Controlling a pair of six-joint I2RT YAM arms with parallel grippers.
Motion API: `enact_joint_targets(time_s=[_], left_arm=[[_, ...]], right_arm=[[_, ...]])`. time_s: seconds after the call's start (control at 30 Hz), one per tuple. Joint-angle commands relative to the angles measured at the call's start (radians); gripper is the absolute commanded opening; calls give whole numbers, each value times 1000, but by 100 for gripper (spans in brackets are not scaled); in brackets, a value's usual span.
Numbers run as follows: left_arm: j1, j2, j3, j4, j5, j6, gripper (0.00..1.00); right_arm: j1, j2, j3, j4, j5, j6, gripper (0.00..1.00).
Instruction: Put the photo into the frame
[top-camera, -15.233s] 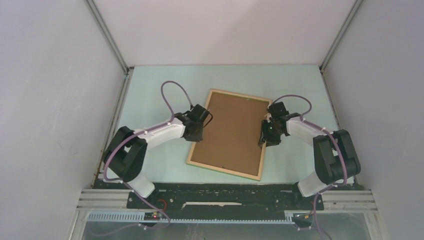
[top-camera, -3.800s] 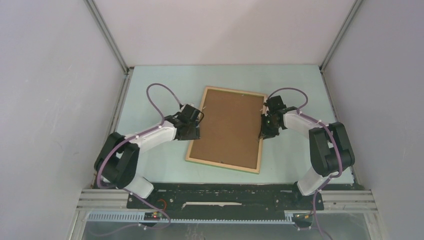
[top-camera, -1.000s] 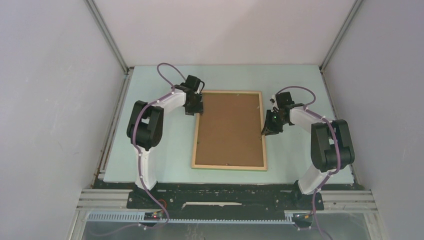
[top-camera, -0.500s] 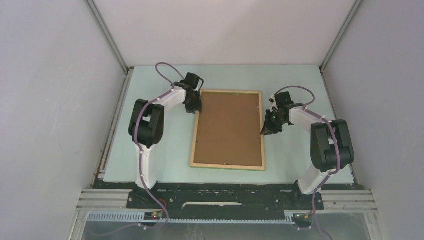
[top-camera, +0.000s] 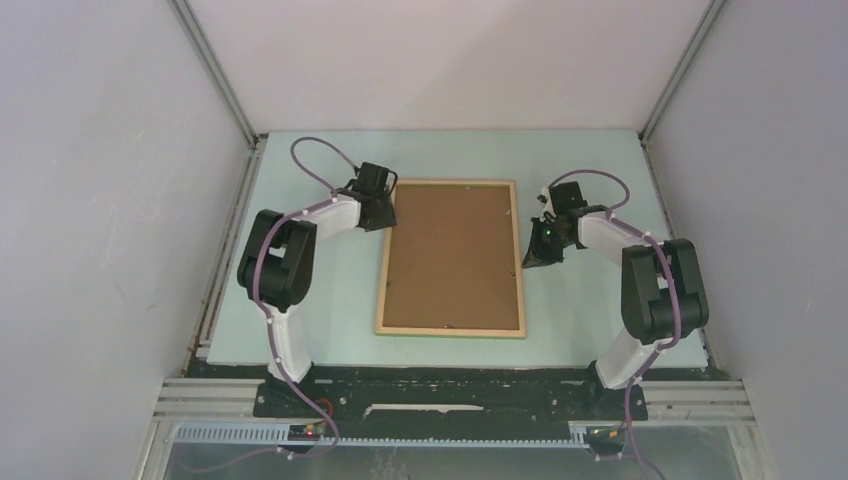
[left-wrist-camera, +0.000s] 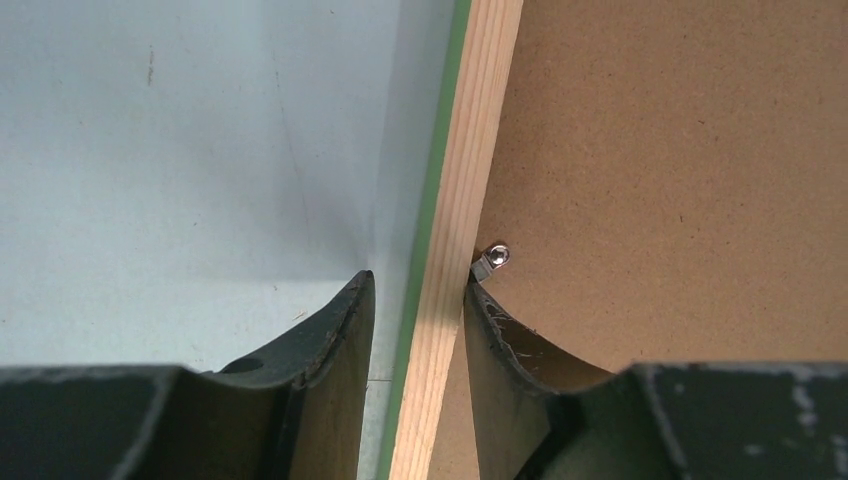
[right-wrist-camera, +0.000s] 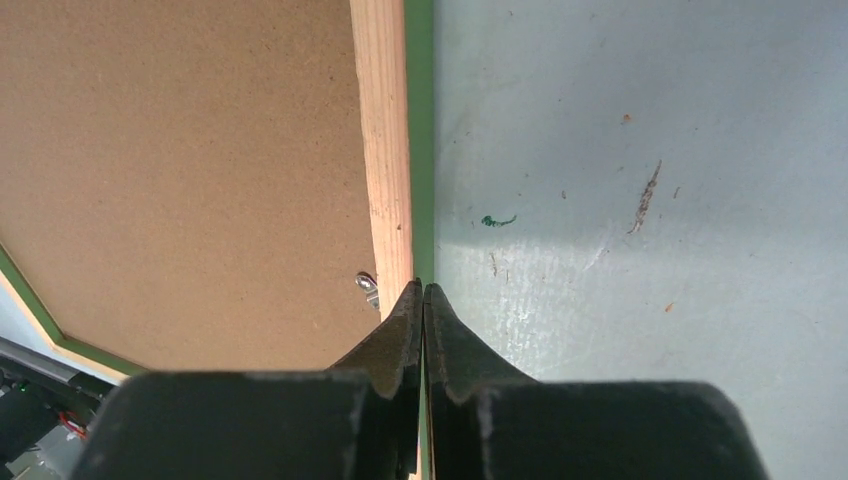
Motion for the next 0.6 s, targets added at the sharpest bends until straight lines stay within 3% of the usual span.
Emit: enact_joint_targets(time_s=[0.0, 0.07, 0.1, 0.23, 0.37, 0.57], left_arm=[[18, -76, -40, 114, 72, 21, 4], [18, -101, -58, 107, 144, 18, 12], [19, -112, -65, 102, 173, 19, 21], [25, -154, -78, 45, 183, 29, 43], [26, -158, -67, 26, 162, 54, 48], [25, -50, 51, -81, 131, 98, 57]], right_arm=[[11, -12, 27, 17, -33, -8, 5], [16, -19, 27, 17, -36, -9, 8], [17, -25, 27, 17, -38, -9, 14], [18, -49, 28, 28, -41, -2, 29], [14, -54, 41, 37, -20, 11, 41], [26, 3, 107, 11, 11, 8, 49]])
